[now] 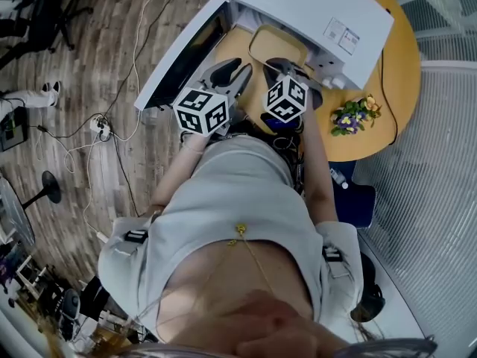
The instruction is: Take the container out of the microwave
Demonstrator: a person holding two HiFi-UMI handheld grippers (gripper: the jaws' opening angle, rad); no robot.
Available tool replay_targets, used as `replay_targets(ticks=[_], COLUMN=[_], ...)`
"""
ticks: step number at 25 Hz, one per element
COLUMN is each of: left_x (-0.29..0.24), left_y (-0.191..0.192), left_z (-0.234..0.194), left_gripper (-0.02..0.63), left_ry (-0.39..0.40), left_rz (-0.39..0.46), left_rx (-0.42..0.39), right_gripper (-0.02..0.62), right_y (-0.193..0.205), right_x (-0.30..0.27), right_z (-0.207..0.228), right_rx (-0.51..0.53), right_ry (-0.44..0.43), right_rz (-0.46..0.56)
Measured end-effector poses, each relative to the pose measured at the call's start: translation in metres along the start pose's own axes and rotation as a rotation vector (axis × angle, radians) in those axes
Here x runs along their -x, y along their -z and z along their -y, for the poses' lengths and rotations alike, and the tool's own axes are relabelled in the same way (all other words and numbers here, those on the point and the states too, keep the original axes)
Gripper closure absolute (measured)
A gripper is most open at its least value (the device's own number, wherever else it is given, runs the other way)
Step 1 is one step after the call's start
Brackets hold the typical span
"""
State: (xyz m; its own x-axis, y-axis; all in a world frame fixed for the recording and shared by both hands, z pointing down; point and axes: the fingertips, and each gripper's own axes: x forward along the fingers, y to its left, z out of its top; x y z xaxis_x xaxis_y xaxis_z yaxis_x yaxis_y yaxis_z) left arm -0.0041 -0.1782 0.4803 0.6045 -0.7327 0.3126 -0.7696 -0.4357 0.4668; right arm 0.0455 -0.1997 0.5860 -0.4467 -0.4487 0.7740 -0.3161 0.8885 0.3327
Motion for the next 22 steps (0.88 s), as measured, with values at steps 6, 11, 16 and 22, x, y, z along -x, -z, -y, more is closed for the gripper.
replay_targets(ticks=[6,11,16,22], left_x=[0.008,0.014,0.020,0.020], left_y=[0.010,0.019,0.022,0.021], left_z=[0.013,0.021,0.023,0.021], left_gripper=[0.488,0.488,0.488,0.488], left_ry=[-0.008,-0.020,-0.029,-0.018], left_rz=[0.003,0.015,0.022,0.018], left_rx=[0.002,0.010,0.018,0.010], right_gripper=[0.563,0.563,0.563,0.563], right_y=[0.001,0.004,0.005,0.006], right_x=[0.011,0.020,0.029,0.030], right_z=[-0.014,-0.026,-0.036,-0.042], right_rx=[0.020,0.027,0.023,0.016], right_ry=[-0.012,-0.020,-0.028,-0.029], right_rz=[0.018,0.031,0.040,0.036])
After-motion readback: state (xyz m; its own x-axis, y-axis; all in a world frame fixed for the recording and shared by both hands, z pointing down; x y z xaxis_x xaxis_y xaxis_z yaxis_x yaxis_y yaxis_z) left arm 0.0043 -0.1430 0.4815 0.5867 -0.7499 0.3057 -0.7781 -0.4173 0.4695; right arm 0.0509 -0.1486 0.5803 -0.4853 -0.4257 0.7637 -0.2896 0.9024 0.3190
